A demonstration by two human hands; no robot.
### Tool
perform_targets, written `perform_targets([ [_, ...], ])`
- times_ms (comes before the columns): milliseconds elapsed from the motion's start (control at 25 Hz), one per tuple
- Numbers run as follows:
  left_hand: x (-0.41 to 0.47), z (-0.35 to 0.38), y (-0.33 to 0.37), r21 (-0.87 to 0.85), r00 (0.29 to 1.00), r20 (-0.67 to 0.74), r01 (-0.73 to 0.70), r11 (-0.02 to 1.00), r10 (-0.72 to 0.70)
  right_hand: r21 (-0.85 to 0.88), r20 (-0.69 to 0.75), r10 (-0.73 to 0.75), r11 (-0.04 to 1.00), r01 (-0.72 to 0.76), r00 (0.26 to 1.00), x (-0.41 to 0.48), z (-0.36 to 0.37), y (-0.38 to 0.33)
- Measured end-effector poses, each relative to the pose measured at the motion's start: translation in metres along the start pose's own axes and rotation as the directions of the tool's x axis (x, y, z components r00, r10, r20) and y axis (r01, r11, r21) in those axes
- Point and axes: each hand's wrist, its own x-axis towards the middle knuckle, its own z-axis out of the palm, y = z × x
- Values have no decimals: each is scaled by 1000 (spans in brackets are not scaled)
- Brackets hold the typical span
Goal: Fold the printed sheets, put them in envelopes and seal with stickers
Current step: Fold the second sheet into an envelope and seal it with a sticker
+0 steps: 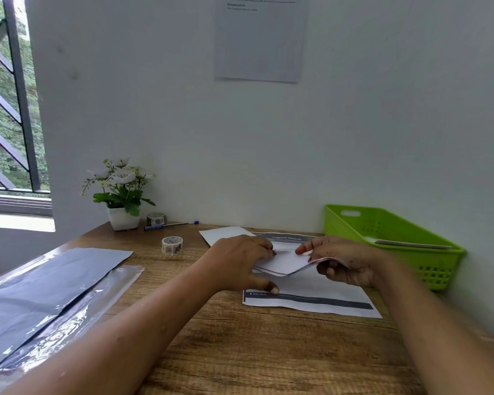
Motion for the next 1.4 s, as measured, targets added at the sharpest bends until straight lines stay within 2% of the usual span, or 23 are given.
perform_targets([
  [120, 1, 4, 2, -39, 998, -59, -24, 999, 22, -84, -235, -79, 995, 61, 969, 14, 30, -1],
  [200, 1, 4, 2, -52, 998, -69, -15, 999, 11, -206, -385, -190, 972, 117, 903, 24, 44, 1],
  [240, 0, 4, 1, -61, 998, -70, 0, 998, -4, -274, -411, -244, 952, 136, 878, 27, 49, 2],
  [280, 0, 3, 0, -72, 997, -75, 13, 997, -18, -311, -406, -285, 936, 162, 868, 28, 49, 2],
  [360, -1, 3, -5, -99, 995, -92, 23, 995, -32, -264, -314, -321, 933, 243, 893, 22, 41, -2],
  [480, -1, 4, -11, -148, 995, -87, 29, 989, -43, -145, -49, -346, 931, 336, 937, 4, 23, -12],
  [560, -1, 6, -13, -186, 995, -83, 37, 982, -53, -146, 70, -359, 919, 365, 931, -4, 16, -14],
  [640, 0, 6, -14, -223, 993, -92, 46, 974, -68, -177, 87, -387, 901, 396, 918, -4, 15, -13],
  [840, 1, 3, -10, -256, 994, -93, 32, 966, -57, -240, 17, -440, 870, 430, 898, 7, 26, -9],
  [920, 0, 3, -6, -267, 992, -120, 14, 964, -48, -427, -38, -491, 796, 430, 871, 13, 34, -6],
  [1000, 1, 2, -4, -279, 987, -152, -1, 960, -43, -610, -160, -594, 688, 395, 789, 21, 40, -1],
  [1080, 1, 1, -1, -286, 982, -186, -36, 958, -19, -745, -235, -667, 591, 310, 707, 25, 45, 2],
  [1160, 1, 1, 4, -288, 975, -220, -85, 954, 21, -863, -226, -698, 467, 193, 680, 26, 49, 4],
  [1240, 1, 0, 11, -293, 969, -242, -126, 948, 54, -919, -209, -720, 376, 119, 662, 24, 54, 6],
  [1400, 3, 2, 18, -263, 965, -248, -157, 952, 90, -942, -198, -725, 326, 76, 660, 22, 60, 7],
])
